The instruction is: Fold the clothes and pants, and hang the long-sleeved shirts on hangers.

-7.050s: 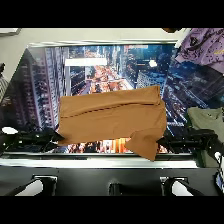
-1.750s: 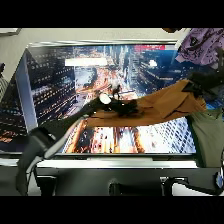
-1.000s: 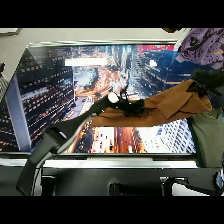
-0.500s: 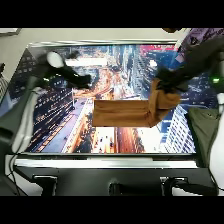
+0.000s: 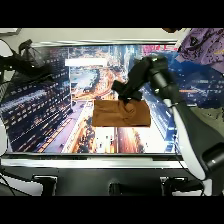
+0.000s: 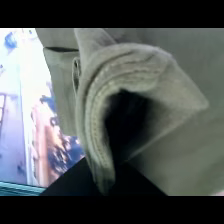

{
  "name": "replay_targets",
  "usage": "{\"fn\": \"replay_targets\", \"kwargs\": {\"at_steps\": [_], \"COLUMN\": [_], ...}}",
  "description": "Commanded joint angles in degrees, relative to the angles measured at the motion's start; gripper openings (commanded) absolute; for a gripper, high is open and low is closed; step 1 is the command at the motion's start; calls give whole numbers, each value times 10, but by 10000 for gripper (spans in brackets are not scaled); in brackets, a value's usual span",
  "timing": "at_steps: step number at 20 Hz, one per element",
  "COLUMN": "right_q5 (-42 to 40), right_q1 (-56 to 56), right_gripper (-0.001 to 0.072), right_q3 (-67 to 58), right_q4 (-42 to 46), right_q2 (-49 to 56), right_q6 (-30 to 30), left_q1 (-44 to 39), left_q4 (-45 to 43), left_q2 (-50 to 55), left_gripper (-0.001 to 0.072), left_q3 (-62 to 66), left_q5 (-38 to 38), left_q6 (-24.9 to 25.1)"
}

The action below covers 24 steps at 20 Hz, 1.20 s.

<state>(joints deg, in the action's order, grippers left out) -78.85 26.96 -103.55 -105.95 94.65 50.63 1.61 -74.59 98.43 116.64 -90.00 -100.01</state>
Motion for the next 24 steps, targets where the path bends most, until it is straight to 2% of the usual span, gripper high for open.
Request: {"fn": "replay_targets", "kwargs": {"at_steps": [1,6,8,10,11,12,14,18,19,24], "right_q5": [53,102,126,176,200,218,229,158,128,-25], "right_q1": [32,41,41,41,41,39,28,-50,-86,-300], "right_gripper": [29,32,218,247,376,435,435,456,487,487], "right_q3": [0,0,0,0,-1,-1,-1,-1,-1,2], "right_q4": [-17,-45,-66,-93,-99,-100,-101,-108,-111,-120], "right_q2": [42,81,87,82,77,72,59,13,-5,-56], "right_q6": [-38,-48,-39,-4,-3,-3,1,70,105,307], "left_q1": [20,20,20,20,19,17,15,9,8,9], "left_q4": [-3,-2,-2,-2,-2,-2,-2,-2,-2,-3], "left_q2": [-3,-3,-3,-3,-3,-3,-3,-3,-3,-4], "left_gripper": [18,18,18,18,19,18,19,18,18,18], "left_q3": [0,-11,-16,-19,-19,-19,-19,-19,-19,-19], "left_q5": [-6,-7,-6,-6,-6,-6,-6,-6,-6,-7], "left_q6": [2,2,1,0,-1,-1,-1,-5,-5,-4]}}
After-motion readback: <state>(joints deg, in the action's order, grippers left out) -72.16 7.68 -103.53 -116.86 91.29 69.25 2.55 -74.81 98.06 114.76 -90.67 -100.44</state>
